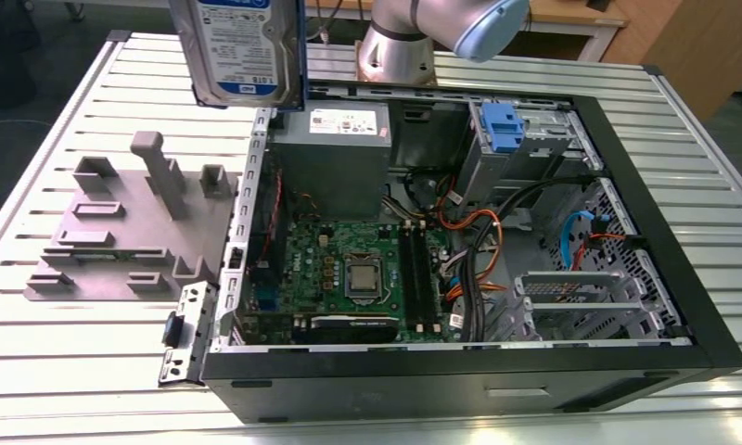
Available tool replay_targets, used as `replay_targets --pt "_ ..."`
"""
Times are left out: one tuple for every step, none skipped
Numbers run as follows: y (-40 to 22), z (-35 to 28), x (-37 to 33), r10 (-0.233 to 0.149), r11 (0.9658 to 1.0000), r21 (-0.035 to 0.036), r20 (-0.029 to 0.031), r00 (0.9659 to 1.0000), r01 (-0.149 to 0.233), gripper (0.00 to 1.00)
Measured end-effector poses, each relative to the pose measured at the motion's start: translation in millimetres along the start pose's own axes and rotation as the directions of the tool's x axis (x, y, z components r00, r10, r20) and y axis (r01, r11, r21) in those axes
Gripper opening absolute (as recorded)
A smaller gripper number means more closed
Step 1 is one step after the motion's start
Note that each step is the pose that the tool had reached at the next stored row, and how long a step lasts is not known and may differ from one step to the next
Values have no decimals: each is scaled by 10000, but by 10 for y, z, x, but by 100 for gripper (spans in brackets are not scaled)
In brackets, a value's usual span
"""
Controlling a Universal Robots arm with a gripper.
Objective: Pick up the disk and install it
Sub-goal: 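Pick up the disk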
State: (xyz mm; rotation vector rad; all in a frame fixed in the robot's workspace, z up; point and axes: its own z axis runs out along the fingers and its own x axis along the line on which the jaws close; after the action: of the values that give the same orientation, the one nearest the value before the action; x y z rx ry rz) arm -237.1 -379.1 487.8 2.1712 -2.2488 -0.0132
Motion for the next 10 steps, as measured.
replay_targets --pt "-6 0 0 0 10000 0 0 10000 0 37" --pt "-12 -1 -1 0 10000 0 -1 10000 0 37" --pt "-17 -1 -1 0 10000 0 0 10000 0 37" --pt "-23 -1 -1 0 10000 0 0 10000 0 37" --pt "-29 -1 -1 0 10000 0 0 10000 0 37" --pt "-34 -1 -1 0 10000 0 0 10000 0 37" --pt "-40 -1 -1 0 10000 0 0 10000 0 37" --pt "-46 -1 -2 0 10000 0 0 10000 0 37" --pt "-52 -1 -2 0 10000 0 0 10000 0 37" --pt "-58 -1 -2 0 10000 0 0 10000 0 37"
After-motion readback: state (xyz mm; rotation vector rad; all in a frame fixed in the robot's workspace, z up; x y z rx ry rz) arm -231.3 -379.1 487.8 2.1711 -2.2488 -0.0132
